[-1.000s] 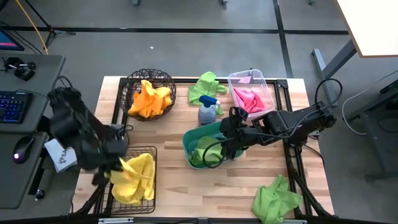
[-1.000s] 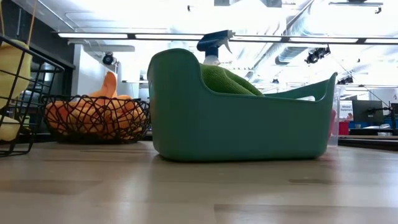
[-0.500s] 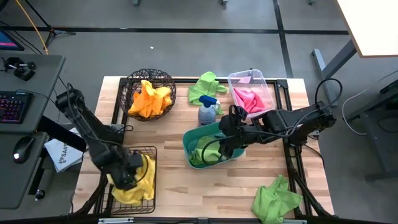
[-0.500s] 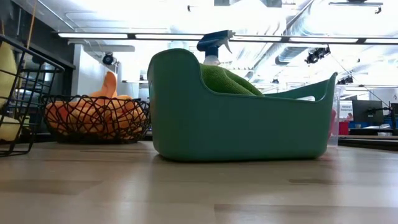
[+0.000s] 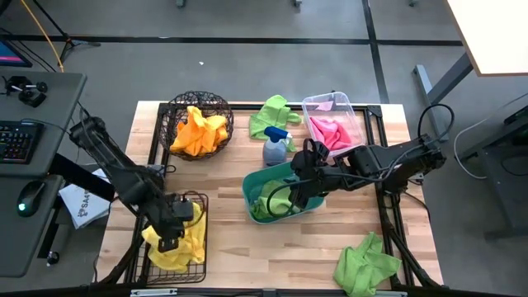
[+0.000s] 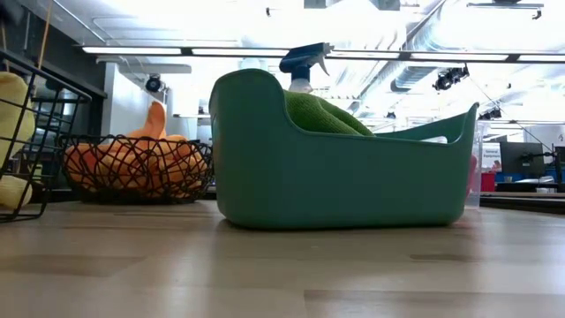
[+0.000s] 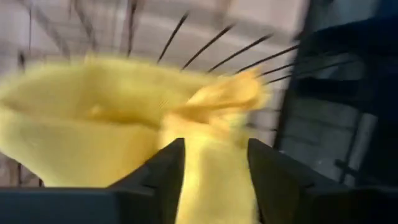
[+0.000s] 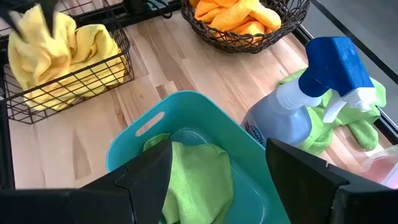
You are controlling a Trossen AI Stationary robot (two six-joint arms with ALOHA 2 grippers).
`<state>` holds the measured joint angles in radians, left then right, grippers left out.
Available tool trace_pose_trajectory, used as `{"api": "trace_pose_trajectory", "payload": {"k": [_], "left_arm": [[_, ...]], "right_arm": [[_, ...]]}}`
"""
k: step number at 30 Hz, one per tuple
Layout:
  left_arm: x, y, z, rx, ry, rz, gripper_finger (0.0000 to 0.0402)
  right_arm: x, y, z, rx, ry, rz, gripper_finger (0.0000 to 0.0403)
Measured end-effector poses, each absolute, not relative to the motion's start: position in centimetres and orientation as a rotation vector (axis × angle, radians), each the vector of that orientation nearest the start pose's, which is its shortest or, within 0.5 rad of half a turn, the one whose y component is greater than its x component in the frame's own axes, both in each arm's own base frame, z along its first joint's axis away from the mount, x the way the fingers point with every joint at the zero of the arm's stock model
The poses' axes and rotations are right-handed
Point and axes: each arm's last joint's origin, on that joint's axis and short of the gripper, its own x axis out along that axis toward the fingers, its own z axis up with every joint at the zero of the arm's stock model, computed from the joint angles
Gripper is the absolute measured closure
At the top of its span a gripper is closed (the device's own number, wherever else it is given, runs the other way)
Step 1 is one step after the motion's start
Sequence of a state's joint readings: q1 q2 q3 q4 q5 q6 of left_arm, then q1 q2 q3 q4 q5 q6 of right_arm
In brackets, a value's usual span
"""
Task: Sort microfiber towel by color & place in baskets
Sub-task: Put the yellow towel into the wire basket, then put the green towel into the green bin
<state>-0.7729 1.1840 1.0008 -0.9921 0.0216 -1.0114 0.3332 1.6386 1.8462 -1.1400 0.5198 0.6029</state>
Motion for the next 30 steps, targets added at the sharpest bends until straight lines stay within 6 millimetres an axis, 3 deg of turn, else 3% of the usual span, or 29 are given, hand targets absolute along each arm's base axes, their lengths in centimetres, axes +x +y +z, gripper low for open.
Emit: {"api": "trace_pose_trajectory", "payload": {"k": [4,8,14,17,20,22,25,27,30], "left_arm": [[15.8,-13.2,32.4,-0.416,1.153,-0.105,0.0201],[17.0,-10.1,37.2,-0.346,0.912,0.018,0.0185],[18.9,-2.9,41.5,-0.231,0.651,0.365,0.0184],[19.6,1.0,41.8,-0.244,0.594,0.523,0.0183],[20.0,4.2,41.4,-0.305,0.544,0.62,0.0183],[20.3,5.8,40.7,-0.354,0.519,0.631,0.0183],[21.0,7.5,39.4,-0.426,0.453,0.619,0.0183],[21.6,8.3,38.6,-0.465,0.398,0.604,0.0183],[22.0,9.2,37.5,-0.512,0.342,0.583,0.0183]], "right_arm": [[31.1,7.6,40.1,0.193,0.755,-0.465,0.0147],[31.7,3.8,40.3,0.18,0.749,-0.574,0.0147],[30.5,-7.5,42.7,0.183,0.657,-0.649,0.0147],[29.3,-13.8,44.2,0.227,0.494,-0.591,0.0147],[28.1,-19.9,44.4,0.337,0.341,-0.546,0.0147],[27.8,-23.7,43.0,0.438,0.309,-0.543,0.0147],[28.6,-28.0,39.1,0.588,0.346,-0.548,0.0147],[30.0,-29.6,36.2,0.66,0.402,-0.517,0.0147],[32.4,-30.4,32.2,0.715,0.492,-0.466,0.0147]]}}
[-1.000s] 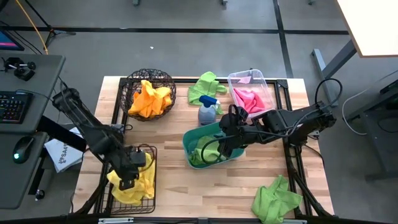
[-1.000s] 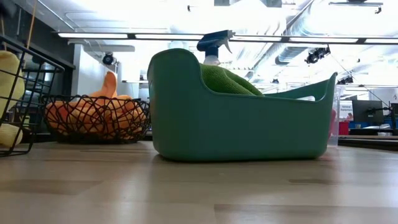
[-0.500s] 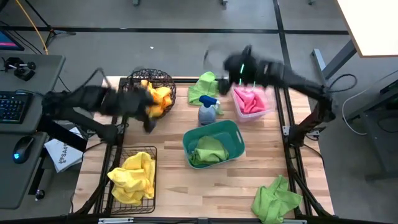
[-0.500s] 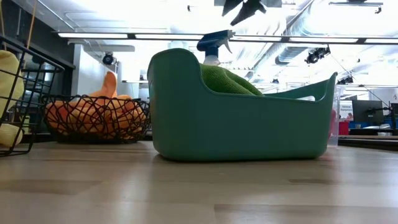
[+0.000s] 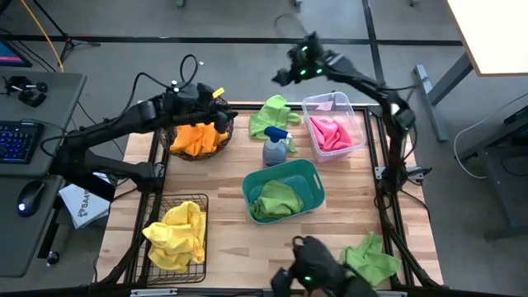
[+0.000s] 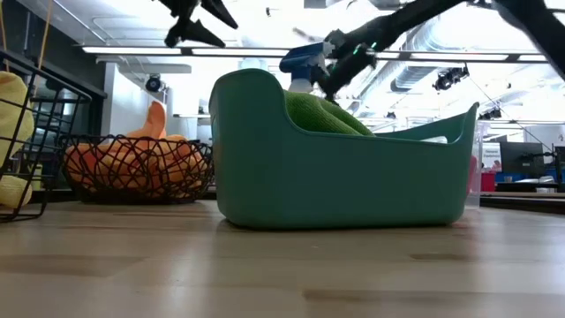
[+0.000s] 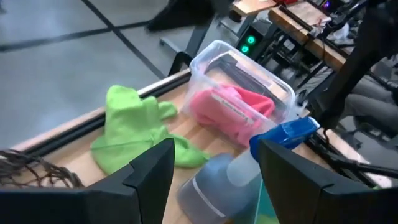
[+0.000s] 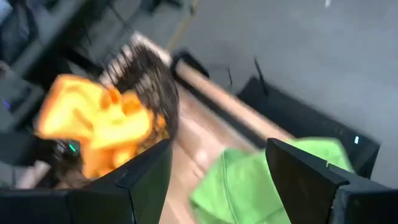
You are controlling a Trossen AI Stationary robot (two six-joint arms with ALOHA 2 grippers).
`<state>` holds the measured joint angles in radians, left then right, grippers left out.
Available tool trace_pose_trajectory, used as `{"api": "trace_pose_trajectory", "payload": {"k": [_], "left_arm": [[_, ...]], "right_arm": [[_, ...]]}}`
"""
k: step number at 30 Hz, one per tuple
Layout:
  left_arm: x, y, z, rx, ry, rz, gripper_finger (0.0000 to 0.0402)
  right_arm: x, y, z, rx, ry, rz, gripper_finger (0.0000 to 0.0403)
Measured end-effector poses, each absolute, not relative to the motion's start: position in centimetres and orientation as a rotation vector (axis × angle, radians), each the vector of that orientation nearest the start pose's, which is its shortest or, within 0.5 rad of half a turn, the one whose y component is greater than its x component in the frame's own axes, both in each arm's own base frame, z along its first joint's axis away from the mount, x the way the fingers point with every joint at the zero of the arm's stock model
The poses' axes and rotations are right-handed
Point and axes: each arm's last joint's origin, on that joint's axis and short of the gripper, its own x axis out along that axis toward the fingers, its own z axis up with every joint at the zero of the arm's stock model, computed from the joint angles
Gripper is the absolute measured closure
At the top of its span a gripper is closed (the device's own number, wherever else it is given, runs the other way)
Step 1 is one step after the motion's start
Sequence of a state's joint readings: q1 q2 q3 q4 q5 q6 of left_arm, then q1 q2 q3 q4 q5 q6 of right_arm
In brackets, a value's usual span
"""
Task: Sort microfiber towel by color & place in baskets
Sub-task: Put the green towel into the green bin
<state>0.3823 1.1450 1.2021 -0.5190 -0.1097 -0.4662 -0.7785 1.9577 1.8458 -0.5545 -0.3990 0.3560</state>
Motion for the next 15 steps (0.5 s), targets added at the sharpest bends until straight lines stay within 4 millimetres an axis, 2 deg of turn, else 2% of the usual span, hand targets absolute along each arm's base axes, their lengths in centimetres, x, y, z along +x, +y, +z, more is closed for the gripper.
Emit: {"api": "trace_pose_trajectory", "payload": {"k": [4,10,15], "left_arm": [[22.0,9.6,36.5,-0.575,0.347,0.583,0.0183],[22.1,9.5,36.4,-0.59,0.357,0.547,0.0183],[22.1,9.5,36.4,-0.582,0.358,0.547,0.0183]], "right_arm": [[34.4,-30.6,28.5,0.722,0.589,-0.5,0.0147],[35.4,-31.0,24.6,0.79,0.7,-0.583,0.0147],[37.0,-30.2,22.0,0.747,0.782,-0.6,0.0147]]}}
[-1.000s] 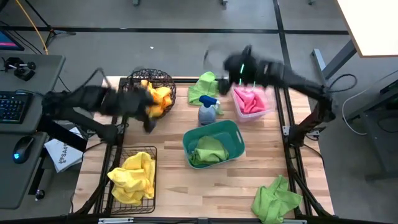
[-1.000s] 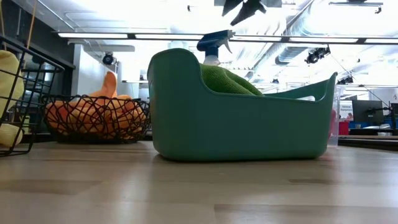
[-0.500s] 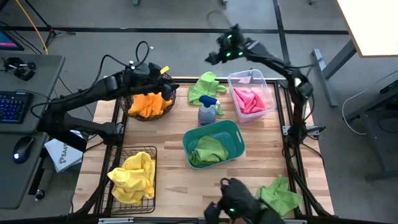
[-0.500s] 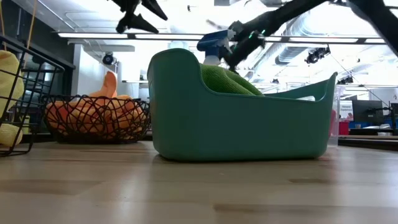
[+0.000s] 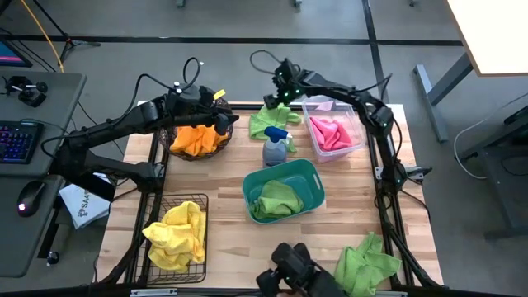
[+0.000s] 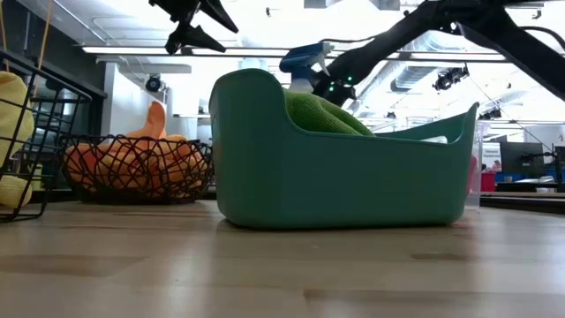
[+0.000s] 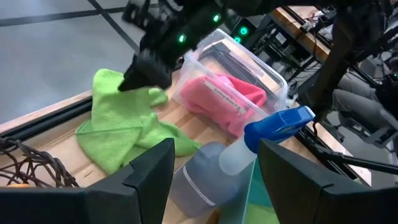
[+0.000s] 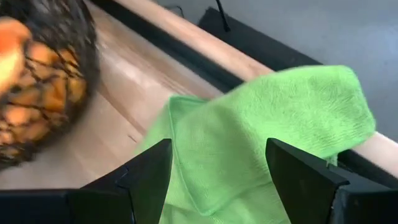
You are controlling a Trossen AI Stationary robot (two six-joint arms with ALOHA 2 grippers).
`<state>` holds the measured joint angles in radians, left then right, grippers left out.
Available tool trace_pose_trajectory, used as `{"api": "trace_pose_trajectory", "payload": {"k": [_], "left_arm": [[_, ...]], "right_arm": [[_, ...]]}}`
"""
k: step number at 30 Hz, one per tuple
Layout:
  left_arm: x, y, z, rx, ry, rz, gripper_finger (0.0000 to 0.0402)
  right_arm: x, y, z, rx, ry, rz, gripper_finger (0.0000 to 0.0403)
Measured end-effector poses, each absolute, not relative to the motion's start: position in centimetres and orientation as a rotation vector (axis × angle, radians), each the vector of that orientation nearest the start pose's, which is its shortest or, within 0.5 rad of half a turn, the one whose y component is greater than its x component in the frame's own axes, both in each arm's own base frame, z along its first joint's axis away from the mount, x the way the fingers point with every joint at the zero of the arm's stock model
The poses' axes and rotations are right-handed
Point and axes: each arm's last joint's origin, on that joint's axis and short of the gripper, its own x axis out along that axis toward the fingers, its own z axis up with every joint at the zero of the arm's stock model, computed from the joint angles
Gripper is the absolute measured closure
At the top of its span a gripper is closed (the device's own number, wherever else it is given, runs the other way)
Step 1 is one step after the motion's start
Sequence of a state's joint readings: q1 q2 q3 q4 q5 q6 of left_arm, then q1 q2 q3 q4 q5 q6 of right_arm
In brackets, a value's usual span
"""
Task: Sort microfiber towel by color & place in baskets
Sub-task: Put the green towel into the green bin
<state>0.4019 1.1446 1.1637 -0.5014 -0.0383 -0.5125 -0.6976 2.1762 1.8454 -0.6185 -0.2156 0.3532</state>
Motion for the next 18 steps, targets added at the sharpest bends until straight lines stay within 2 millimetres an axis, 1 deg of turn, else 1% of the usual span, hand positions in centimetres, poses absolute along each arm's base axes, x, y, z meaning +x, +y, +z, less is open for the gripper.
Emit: {"api": "trace_pose_trajectory", "payload": {"k": [3,6,10,13,18], "left_arm": [[22.1,9.5,36.4,-0.566,0.363,0.544,0.0183],[22.0,9.6,36.4,-0.567,0.362,0.547,0.0183],[22.0,9.6,36.4,-0.568,0.362,0.548,0.0183],[22.0,9.6,36.4,-0.568,0.363,0.548,0.0183],[22.0,9.6,36.4,-0.578,0.36,0.549,0.0183]], "right_arm": [[37.4,-29.9,20.8,0.698,0.834,-0.64,0.0147],[37.4,-29.9,19.8,0.638,0.897,-0.694,0.0147],[37.2,-30.0,19.0,0.605,0.95,-0.731,0.0147],[37.1,-30.1,18.3,0.569,0.986,-0.792,0.0147],[37.2,-30.2,17.0,0.544,1.037,-0.778,0.0147]]}}
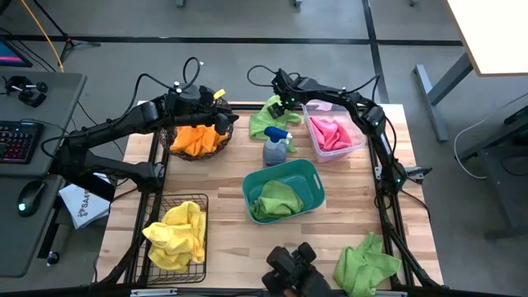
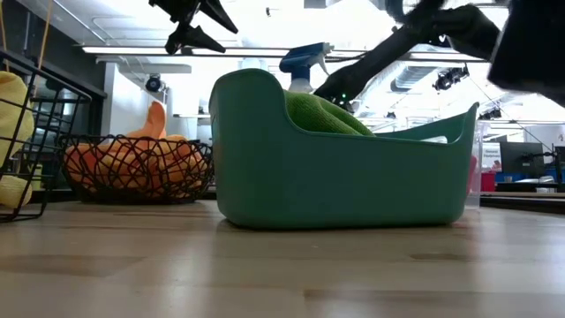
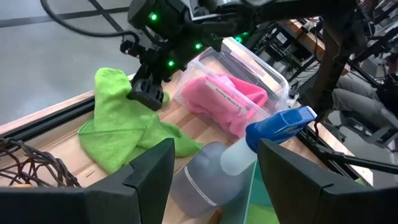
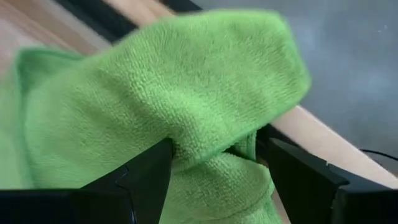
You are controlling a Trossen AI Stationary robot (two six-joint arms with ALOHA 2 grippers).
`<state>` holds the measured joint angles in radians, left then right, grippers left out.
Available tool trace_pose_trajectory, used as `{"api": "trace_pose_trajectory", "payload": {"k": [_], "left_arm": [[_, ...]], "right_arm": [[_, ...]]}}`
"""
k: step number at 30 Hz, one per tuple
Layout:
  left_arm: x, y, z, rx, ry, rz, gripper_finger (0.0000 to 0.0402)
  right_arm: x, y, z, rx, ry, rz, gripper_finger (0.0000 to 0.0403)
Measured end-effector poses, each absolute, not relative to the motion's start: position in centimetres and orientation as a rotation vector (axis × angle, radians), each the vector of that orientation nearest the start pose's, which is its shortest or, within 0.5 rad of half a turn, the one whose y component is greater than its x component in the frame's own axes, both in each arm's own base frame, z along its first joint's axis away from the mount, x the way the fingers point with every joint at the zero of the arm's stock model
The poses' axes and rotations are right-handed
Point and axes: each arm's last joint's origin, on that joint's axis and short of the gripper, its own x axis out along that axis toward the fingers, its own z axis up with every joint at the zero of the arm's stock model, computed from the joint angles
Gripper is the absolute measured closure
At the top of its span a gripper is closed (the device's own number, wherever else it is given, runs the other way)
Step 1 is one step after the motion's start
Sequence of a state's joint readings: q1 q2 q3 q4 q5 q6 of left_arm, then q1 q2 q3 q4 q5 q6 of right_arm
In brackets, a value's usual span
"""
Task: Sort microfiber towel by color & place in baskets
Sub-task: Put the green towel into the green bin
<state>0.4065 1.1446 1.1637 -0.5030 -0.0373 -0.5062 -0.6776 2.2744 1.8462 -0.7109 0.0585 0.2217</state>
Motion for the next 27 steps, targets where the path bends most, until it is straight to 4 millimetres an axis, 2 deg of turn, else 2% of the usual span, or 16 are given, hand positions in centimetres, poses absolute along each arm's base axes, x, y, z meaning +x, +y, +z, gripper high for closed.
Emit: {"api": "trace_pose_trajectory", "payload": {"k": [3,5,7,10,11,15,19,24,27], "left_arm": [[22.0,9.6,36.4,-0.585,0.359,0.551,0.0183],[22.0,9.6,36.3,-0.584,0.36,0.551,0.0183],[22.0,9.6,36.3,-0.584,0.36,0.551,0.0183],[22.0,9.6,36.3,-0.584,0.36,0.551,0.0183],[22.0,9.6,36.3,-0.584,0.36,0.551,0.0183],[21.9,9.6,36.5,-0.584,0.357,0.55,0.0183],[21.6,9.4,37.8,-0.538,0.32,0.533,0.0183],[21.0,9.3,39.8,-0.456,0.264,0.558,0.0183],[20.7,9.3,40.8,-0.411,0.238,0.576,0.0183]], "right_arm": [[37.2,-30.2,16.0,0.516,1.087,-0.761,0.016],[37.2,-30.1,16.0,0.488,1.099,-0.755,0.0188],[37.3,-30.1,15.9,0.455,1.114,-0.758,0.0238],[37.4,-29.9,16.1,0.422,1.122,-0.74,0.0353],[37.4,-29.8,16.2,0.412,1.124,-0.728,0.0376],[37.2,-29.5,17.8,0.396,1.107,-0.718,0.039],[36.7,-29.1,22.2,0.336,0.991,-0.718,0.0396],[34.8,-28.2,29.9,0.267,0.753,-0.743,0.04],[33.2,-26.8,34.9,0.214,0.593,-0.714,0.0401]]}}
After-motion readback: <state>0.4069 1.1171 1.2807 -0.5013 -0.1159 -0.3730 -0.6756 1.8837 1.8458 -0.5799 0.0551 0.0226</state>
